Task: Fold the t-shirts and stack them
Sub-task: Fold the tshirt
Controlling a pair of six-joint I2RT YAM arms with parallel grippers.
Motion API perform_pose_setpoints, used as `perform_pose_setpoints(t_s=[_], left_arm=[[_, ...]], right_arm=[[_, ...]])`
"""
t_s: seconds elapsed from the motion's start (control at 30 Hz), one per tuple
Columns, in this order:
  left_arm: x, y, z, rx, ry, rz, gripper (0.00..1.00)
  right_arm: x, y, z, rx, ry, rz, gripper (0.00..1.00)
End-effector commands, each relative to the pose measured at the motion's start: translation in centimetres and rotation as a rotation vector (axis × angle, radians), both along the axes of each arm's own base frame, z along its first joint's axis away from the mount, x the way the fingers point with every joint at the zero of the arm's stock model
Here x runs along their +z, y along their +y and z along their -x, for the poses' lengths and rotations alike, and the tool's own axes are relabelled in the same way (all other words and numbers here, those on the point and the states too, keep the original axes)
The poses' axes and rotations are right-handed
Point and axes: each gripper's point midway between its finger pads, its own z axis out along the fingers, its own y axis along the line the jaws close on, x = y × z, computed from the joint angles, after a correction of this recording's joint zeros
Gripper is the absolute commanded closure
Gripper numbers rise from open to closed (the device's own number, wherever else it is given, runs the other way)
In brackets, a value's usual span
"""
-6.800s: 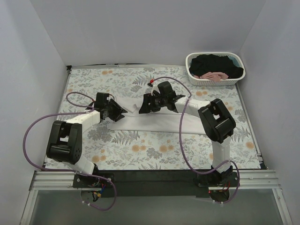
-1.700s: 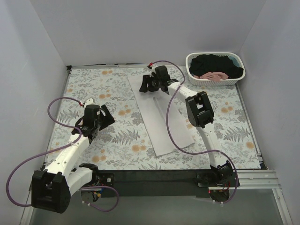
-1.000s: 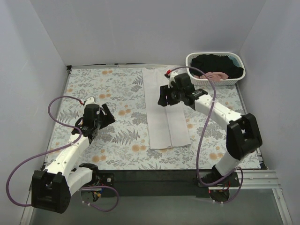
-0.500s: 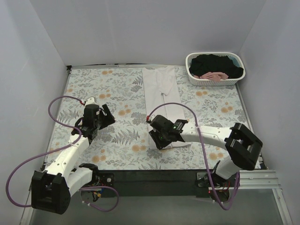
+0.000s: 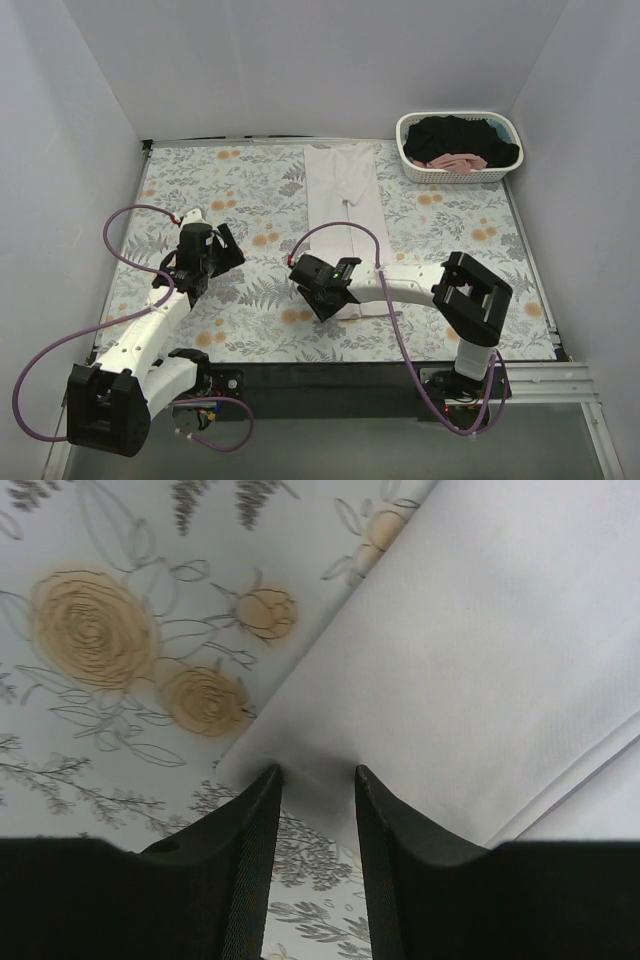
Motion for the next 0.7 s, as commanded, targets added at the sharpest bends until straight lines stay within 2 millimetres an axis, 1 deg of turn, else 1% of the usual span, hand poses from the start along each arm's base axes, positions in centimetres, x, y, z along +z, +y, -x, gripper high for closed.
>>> perform_pose_setpoints(t_s=[0.0,0.07,0.13,0.17,0.2,0.23,0.27,0.3,0.33,0.37,0.4,0.43,0.47,0.5,0.53,0.57,0.6,0.63,0.67], left_arm=[[1.5,0.3,-0.5,0.002,-0.036,-0.020,0.27],[1.4,0.2,-0.5,0.002,-0.035,-0.016,0.27],[1.2,0.0,-0.3,0.001,-0.023,-0.003,0.27],[1.3,-0.5,-0.1,0.001,-0.019,0.022,0.28],[1.2,-0.9,0.2,-0.009,-0.007,0.034,0.28],[1.3,-1.4,0.4,-0.015,-0.004,0.048,0.28],[1.3,-2.5,0.9,-0.033,0.010,0.074,0.28],[0.8,-3.0,1.6,-0.043,0.047,0.083,0.28],[1.1,-3.8,1.9,-0.061,0.063,0.098,0.28],[0.8,-4.9,2.6,-0.092,0.093,0.108,0.28],[0.3,-5.6,3.7,-0.091,0.154,0.133,0.28],[0.1,-6.1,4.4,-0.103,0.179,0.142,0.28],[0.1,-7.1,5.1,-0.126,0.203,0.154,0.28],[-0.4,-7.5,6.3,-0.119,0.251,0.173,0.28],[-0.6,-8.0,6.9,-0.124,0.274,0.184,0.28],[-0.7,-9.0,7.8,-0.154,0.296,0.191,0.28],[-1.0,-9.3,8.6,-0.143,0.329,0.206,0.28],[-1.3,-9.8,9.3,-0.156,0.353,0.216,0.28],[-1.6,-10.6,10.1,-0.179,0.377,0.216,0.28]], right_arm=[[-0.1,1.9,1.8,0.049,0.023,0.012,0.58],[0.0,2.8,2.4,0.067,0.030,0.007,0.57],[0.5,3.8,2.2,0.073,0.015,-0.007,0.56],[0.8,3.9,2.0,0.072,0.008,-0.004,0.55],[1.2,3.4,1.9,0.067,0.002,0.018,0.55],[2.3,3.4,1.3,0.055,-0.033,0.008,0.54],[2.9,3.1,1.2,0.048,-0.048,0.005,0.53],[3.6,2.8,1.0,0.034,-0.063,-0.002,0.53],[5.0,1.8,0.7,0.014,-0.095,-0.013,0.52],[5.5,1.0,0.5,-0.007,-0.103,-0.013,0.51],[5.9,0.2,0.4,-0.033,-0.106,-0.012,0.50],[6.3,-1.9,0.2,-0.068,-0.109,0.001,0.49],[6.4,-3.0,0.2,-0.092,-0.106,0.007,0.48],[7.4,-4.3,-0.4,-0.145,-0.111,-0.020,0.47],[7.0,-5.5,-0.4,-0.170,-0.096,-0.016,0.46],[5.7,-7.6,0.2,-0.193,-0.069,0.013,0.45],[6.0,-8.8,0.3,-0.219,-0.061,-0.010,0.45],[5.7,-10.1,0.0,-0.268,-0.034,-0.017,0.45],[4.4,-11.8,0.6,-0.288,-0.012,0.010,0.45]])
